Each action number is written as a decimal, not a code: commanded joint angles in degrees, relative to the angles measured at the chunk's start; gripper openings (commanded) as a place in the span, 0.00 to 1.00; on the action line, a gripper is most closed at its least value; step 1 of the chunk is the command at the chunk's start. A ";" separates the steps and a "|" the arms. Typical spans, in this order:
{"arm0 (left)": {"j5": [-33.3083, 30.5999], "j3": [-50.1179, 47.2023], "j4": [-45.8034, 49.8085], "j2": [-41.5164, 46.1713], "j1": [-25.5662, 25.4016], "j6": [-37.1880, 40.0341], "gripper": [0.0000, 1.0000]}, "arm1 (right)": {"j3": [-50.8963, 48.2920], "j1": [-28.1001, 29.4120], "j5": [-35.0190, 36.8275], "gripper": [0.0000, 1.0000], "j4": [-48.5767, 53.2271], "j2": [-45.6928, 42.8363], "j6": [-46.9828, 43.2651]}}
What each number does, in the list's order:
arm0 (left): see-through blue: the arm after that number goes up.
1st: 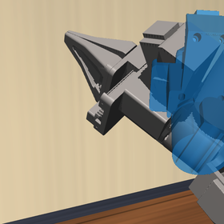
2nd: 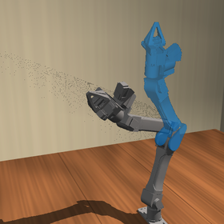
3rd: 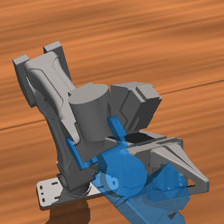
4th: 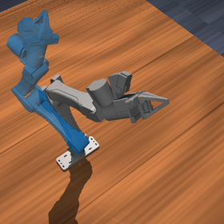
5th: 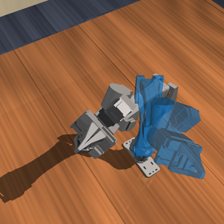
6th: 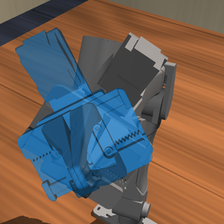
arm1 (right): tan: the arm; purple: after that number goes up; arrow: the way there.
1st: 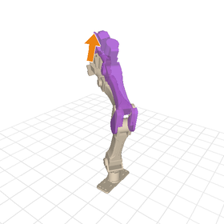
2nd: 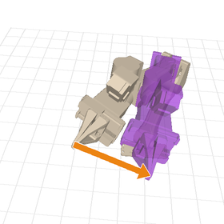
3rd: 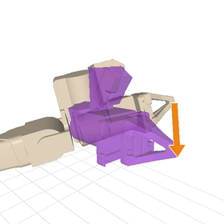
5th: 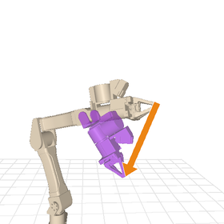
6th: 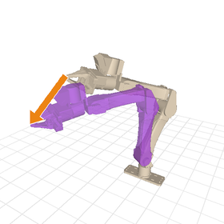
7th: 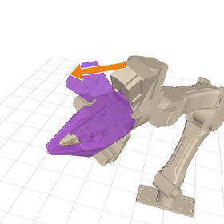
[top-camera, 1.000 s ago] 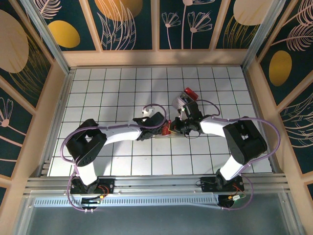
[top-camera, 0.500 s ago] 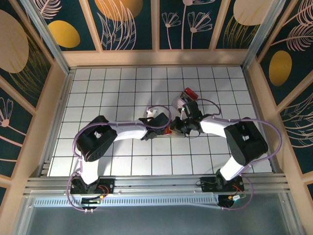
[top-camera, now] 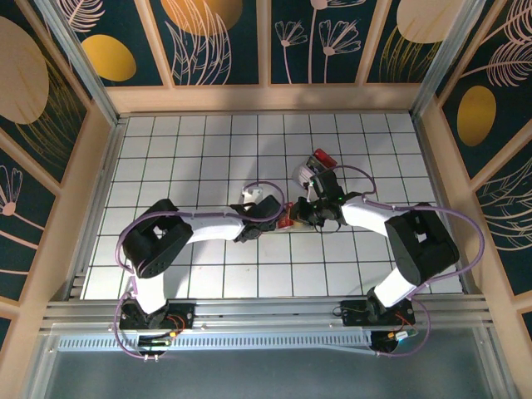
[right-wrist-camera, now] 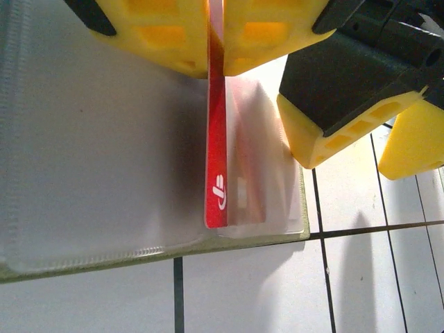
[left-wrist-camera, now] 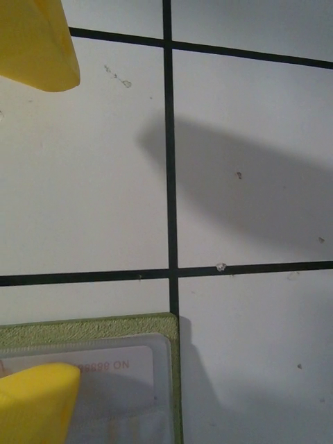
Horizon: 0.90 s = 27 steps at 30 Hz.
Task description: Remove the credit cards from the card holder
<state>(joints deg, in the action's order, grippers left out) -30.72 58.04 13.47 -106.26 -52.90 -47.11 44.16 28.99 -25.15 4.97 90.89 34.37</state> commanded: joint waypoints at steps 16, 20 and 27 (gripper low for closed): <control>1.98 -5.70 8.43 0.14 0.31 -2.27 0.99 | -1.52 -0.04 -1.48 0.25 -4.51 0.58 1.45; 1.86 -5.87 8.41 0.15 0.38 -2.33 0.99 | -2.50 -0.06 -2.85 0.34 -6.64 1.59 2.09; 1.98 -5.48 8.06 -0.31 0.34 -2.13 0.99 | -3.24 0.12 -5.83 0.31 -11.19 4.19 3.46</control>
<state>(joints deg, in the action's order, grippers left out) -30.72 55.05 13.23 -104.27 -52.84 -50.26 41.71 28.97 -29.08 -2.92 94.15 36.80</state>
